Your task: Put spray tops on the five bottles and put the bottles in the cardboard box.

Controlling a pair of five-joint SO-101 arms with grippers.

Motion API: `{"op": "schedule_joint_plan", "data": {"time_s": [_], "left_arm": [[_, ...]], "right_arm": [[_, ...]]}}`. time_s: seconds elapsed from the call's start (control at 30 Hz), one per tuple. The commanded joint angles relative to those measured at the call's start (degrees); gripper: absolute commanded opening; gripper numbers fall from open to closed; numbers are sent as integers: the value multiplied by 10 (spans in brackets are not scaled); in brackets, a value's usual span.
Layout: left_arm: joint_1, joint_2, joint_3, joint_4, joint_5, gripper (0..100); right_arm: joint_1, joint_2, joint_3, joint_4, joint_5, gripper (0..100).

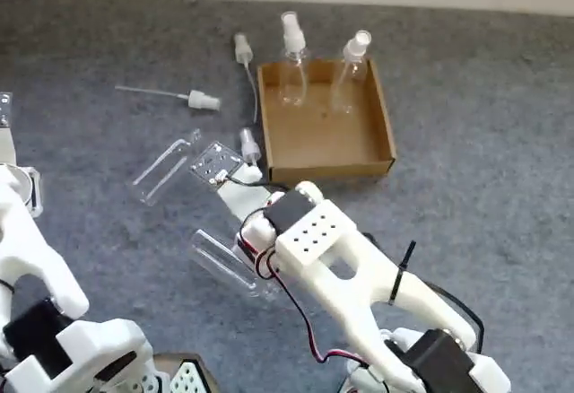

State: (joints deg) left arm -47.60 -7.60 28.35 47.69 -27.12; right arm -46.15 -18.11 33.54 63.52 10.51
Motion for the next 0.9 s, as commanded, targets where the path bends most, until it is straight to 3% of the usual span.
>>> {"op": "schedule_joint_plan", "data": {"time_s": [0.0, 0.33, 0.7, 0.87], "left_arm": [[9, -3, -26, -8, -5, 200], [11, -3, -26, -8, -4, 200], [9, -3, -26, -8, -3, 200], [10, -3, -26, -8, -3, 200]], "right_arm": [[12, -18, 7, -72, -8, 294], [15, -16, 74, -160, -8, 293], [44, 84, 69, -166, -8, 288], [51, 83, 69, -162, -8, 132]]}}
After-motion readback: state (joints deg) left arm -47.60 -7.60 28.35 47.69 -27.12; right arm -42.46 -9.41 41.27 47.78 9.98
